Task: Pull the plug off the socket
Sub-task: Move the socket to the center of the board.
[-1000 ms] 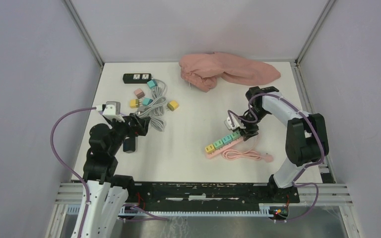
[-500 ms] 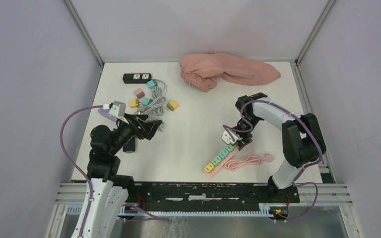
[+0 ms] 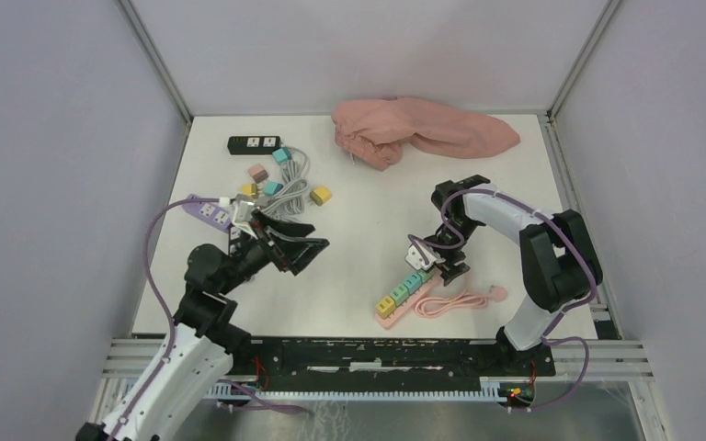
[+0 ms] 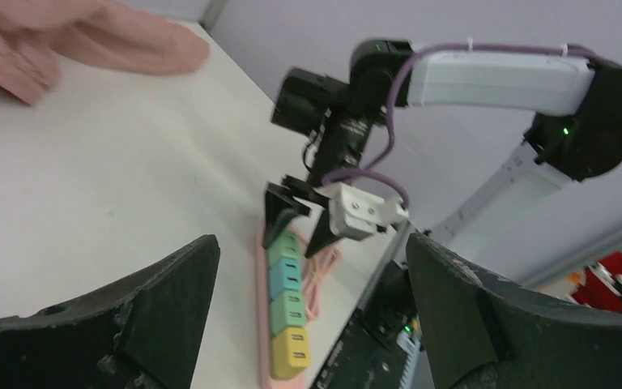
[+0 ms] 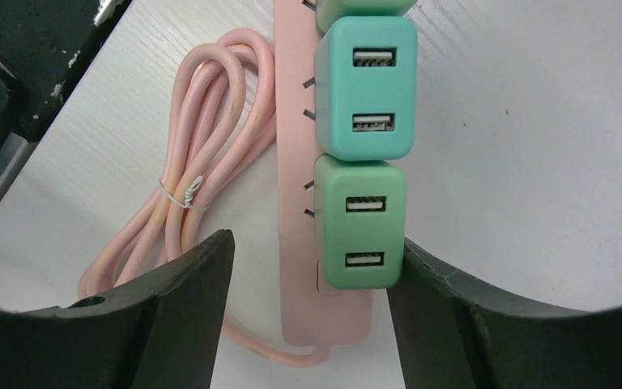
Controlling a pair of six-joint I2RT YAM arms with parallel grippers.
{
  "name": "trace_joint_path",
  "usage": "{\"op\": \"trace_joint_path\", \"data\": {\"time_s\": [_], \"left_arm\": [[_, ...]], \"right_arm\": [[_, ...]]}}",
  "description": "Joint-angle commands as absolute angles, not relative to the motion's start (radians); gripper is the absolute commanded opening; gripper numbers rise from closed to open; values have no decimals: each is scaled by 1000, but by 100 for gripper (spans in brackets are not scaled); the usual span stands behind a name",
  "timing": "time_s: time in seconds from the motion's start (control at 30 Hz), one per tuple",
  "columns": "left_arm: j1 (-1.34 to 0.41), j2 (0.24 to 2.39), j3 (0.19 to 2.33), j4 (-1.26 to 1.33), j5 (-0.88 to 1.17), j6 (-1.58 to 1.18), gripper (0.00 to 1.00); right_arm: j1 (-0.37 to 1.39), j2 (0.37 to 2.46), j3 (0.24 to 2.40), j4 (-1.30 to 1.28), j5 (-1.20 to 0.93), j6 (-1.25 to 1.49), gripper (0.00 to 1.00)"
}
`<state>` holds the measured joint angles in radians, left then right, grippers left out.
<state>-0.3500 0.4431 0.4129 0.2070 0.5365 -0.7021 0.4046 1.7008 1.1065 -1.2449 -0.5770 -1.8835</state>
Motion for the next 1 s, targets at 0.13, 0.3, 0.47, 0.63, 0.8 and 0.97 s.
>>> {"op": "trace_joint_path", "data": {"time_s": [0.13, 0.3, 0.47, 0.63, 0.8, 0.97], "left_arm": [[-778, 685, 406, 351, 236, -546, 91], [-885, 739, 350, 474, 181, -450, 90], [-967, 749, 272, 600, 150, -347, 91], [-1030, 795, 203, 708, 129, -241, 91], [-1083, 860, 128, 838, 73, -136, 91], [-1163, 953, 133, 868, -18, -74, 91]], "right_arm": [[392, 1626, 1136, -1314, -638, -1829, 79], [346, 1577, 1147, -1348, -693, -1827, 84], [320, 1527, 1151, -1356, -723, -1792, 87], [318, 1479, 1162, -1377, -785, -1752, 88], [318, 1433, 1151, -1390, -911, -1707, 90], [323, 1422, 1127, -1388, -1051, -1693, 93]]}}
